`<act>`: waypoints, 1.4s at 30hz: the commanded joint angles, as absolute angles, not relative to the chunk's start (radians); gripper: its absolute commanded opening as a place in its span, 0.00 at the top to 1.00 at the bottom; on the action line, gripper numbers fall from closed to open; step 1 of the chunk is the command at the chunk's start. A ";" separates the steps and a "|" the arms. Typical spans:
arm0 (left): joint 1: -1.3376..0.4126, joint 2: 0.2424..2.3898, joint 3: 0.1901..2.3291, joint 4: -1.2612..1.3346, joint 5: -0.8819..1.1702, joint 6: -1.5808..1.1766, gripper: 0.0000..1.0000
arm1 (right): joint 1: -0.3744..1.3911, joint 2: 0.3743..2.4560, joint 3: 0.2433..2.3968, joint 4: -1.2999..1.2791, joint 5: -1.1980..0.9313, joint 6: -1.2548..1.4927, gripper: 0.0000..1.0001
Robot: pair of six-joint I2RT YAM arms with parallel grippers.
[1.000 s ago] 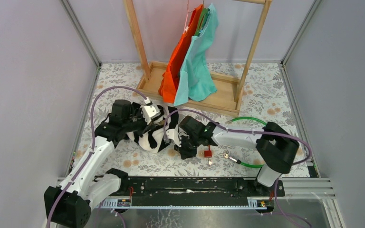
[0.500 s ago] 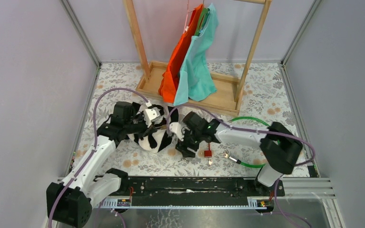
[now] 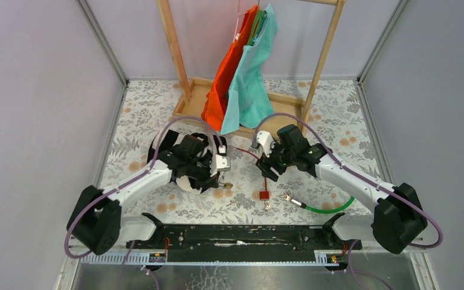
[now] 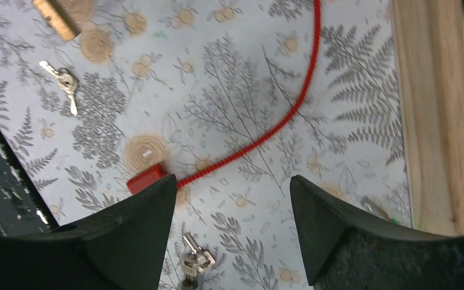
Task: Lock with the key
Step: Place the lock at the center of the board, then pick up the lock from the center of the board.
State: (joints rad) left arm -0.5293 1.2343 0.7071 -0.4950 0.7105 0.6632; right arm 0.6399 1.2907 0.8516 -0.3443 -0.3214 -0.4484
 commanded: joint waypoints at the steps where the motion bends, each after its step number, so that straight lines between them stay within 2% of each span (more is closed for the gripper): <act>1: -0.602 1.321 0.735 -0.371 0.718 0.635 1.00 | 0.574 1.215 0.822 -0.368 -0.282 -0.437 0.24; 7: -0.654 1.395 0.713 -0.169 0.647 0.558 1.00 | 0.527 1.241 0.824 -0.384 -0.342 -0.435 0.23; 12: -0.660 1.429 0.723 -0.109 0.583 0.495 0.99 | 0.525 1.266 0.810 -0.389 -0.378 -0.451 0.23; 22: -0.676 1.398 0.679 -0.204 0.454 0.549 0.83 | 0.525 1.302 0.805 -0.378 -0.393 -0.458 0.22; 32: -0.695 1.358 0.639 -0.231 0.430 0.599 0.58 | 0.539 1.405 0.825 -0.417 -0.414 -0.437 0.17; 39: -0.695 1.264 0.624 -0.300 0.373 0.682 0.31 | 0.649 1.437 0.807 -0.441 -0.345 -0.469 0.11; 42: -0.693 1.218 0.610 -0.316 0.317 0.738 0.26 | 0.680 1.430 0.805 -0.433 -0.352 -0.446 0.10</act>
State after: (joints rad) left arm -0.6891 1.2766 0.6304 -0.2859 0.3977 0.6437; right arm 0.6415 1.4410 0.8024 -0.4324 -0.3634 -0.4519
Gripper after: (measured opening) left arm 0.722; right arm 0.890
